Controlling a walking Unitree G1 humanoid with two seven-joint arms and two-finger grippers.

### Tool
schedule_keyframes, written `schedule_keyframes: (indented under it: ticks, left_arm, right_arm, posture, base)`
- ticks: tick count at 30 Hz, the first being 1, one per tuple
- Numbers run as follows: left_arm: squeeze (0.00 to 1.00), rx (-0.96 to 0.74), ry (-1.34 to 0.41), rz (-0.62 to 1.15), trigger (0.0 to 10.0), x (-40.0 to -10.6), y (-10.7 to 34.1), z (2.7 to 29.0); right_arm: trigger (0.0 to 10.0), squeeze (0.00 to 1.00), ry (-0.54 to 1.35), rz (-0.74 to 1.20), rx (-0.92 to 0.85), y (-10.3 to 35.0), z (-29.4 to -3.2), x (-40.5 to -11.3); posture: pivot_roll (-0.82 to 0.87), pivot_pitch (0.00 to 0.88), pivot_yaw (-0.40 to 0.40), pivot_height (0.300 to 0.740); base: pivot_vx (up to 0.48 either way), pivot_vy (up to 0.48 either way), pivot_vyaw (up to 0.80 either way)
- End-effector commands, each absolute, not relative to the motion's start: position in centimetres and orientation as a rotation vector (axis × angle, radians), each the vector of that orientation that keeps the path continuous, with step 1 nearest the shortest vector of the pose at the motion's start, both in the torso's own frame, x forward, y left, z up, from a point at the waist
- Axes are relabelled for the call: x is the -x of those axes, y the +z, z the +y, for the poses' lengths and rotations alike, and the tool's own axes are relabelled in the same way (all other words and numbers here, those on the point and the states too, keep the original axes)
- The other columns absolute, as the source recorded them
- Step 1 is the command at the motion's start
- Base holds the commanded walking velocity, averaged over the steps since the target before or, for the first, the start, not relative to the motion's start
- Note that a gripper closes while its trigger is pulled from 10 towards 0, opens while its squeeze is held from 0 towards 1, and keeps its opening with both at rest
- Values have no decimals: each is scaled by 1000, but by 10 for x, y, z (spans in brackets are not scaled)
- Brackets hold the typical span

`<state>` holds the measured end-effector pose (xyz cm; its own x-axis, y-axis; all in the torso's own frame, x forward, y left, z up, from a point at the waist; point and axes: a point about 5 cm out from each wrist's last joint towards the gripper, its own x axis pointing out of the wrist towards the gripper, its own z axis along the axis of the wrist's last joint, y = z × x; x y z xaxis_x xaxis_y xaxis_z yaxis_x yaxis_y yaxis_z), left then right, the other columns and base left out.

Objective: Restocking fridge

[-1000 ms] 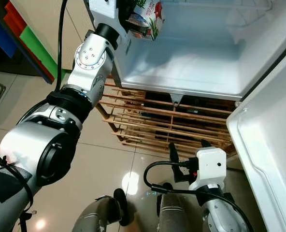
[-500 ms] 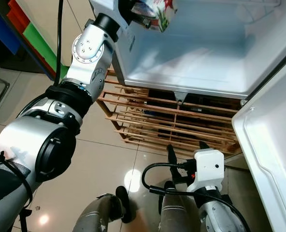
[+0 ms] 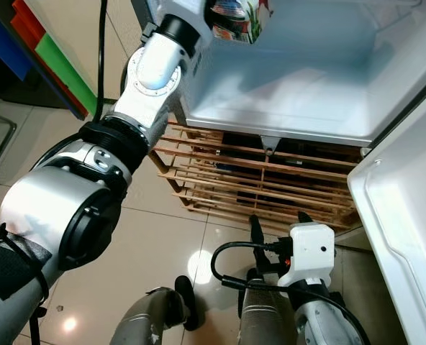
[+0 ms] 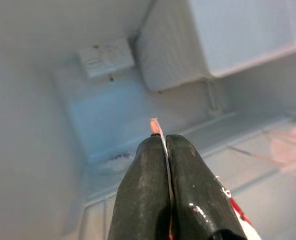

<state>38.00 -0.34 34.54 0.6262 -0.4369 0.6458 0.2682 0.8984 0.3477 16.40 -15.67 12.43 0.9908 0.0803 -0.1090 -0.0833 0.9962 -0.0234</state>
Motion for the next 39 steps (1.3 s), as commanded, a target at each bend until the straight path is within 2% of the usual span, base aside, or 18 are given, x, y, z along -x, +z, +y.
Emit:
schedule_keyframes:
  ticks: [1,8,18,27,33,36,39]
  left_arm:
    - [0,-265,-377,-806,10000,-379,350,-8]
    - [0,-279,-278,-845,10000,-380,364,-3]
    - [0,-276,-112,-908,10000,-383,388,24]
    - [0,-147,-176,-858,10000,-383,382,17]
    - [0,-133,-188,-937,10000,-375,392,13]
    - [0,-150,-189,-1063,10000,-363,415,12]
    - [0,-177,-186,-1096,10000,-361,420,11]
  right_arm:
    - [10000,0,73,104,31,126,-156,-160]
    - [10000,0,59,108,27,126,-153,-154]
    - [10000,0,45,125,24,124,-154,-148]
    - [10000,0,70,138,22,120,-152,-151]
    - [10000,0,85,134,24,120,-151,-155]
    - [10000,0,89,124,23,120,-151,-158]
    - [10000,0,90,119,22,120,-150,-161]
  posture:
    - [-488,343,175,740]
    - [-504,362,187,740]
    - [-497,366,184,740]
    - [-469,362,167,740]
    - [-457,352,161,740]
    - [-448,337,166,740]
    - [-446,333,168,740]
  base:
    - [0,0,0]
    - [0,0,0]
    - [0,0,0]
    - [0,0,0]
    - [0,0,0]
    - [0,0,0]
    - [0,0,0]
